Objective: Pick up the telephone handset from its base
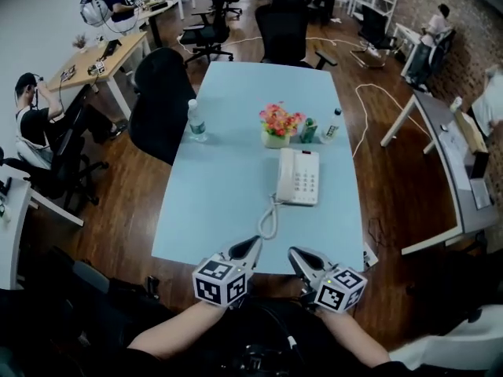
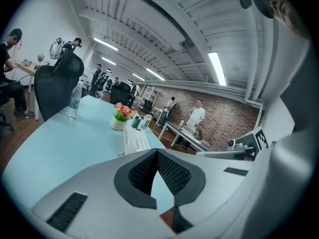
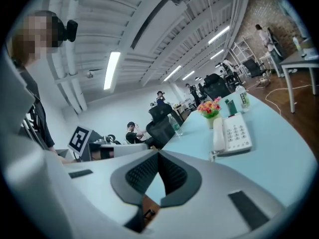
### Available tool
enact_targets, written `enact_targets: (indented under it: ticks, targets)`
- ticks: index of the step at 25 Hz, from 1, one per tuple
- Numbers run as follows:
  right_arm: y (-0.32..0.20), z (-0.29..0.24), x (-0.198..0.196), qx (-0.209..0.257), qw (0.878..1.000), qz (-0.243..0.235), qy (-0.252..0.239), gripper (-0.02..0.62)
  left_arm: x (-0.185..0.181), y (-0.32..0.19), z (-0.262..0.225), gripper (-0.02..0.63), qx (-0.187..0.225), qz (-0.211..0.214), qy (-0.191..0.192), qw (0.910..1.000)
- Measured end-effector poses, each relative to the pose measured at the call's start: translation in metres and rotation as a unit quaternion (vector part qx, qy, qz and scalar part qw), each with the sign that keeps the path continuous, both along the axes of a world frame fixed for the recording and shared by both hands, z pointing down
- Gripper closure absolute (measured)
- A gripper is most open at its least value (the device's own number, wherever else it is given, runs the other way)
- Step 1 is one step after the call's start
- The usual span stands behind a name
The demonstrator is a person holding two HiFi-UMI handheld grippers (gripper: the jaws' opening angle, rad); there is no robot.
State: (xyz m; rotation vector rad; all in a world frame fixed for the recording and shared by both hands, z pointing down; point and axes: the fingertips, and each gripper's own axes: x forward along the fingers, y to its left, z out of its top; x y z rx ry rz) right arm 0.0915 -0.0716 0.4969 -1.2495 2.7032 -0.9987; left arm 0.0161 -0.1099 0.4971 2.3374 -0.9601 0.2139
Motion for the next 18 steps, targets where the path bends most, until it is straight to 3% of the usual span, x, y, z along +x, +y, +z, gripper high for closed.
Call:
enact_targets:
  ticks: [8, 16, 17, 18]
  targets:
    - [-0.085, 0.02, -0.021, -0.013, 0.997, 0.063, 0.033, 0.58, -0.056, -0.068, 0.024, 0.615, -0.018, 0.002, 0.007, 0.9998]
    - [-0.18, 0.071, 0.015, -0.044, 0.982, 0.115, 0.145, 0.577, -0.091, -0.094, 0.04, 0.614, -0.026, -0.035, 0.02, 0.9989]
    - [-0.195, 0.08, 0.023, -0.05, 0.978, 0.124, 0.159, 0.562, -0.096, -0.095, 0.042, 0.614, -0.028, -0.046, 0.022, 0.9983]
    - [-0.21, 0.087, 0.03, -0.055, 0.975, 0.132, 0.17, 0.499, -0.101, -0.096, 0.043, 0.615, -0.031, -0.059, 0.027, 0.9974]
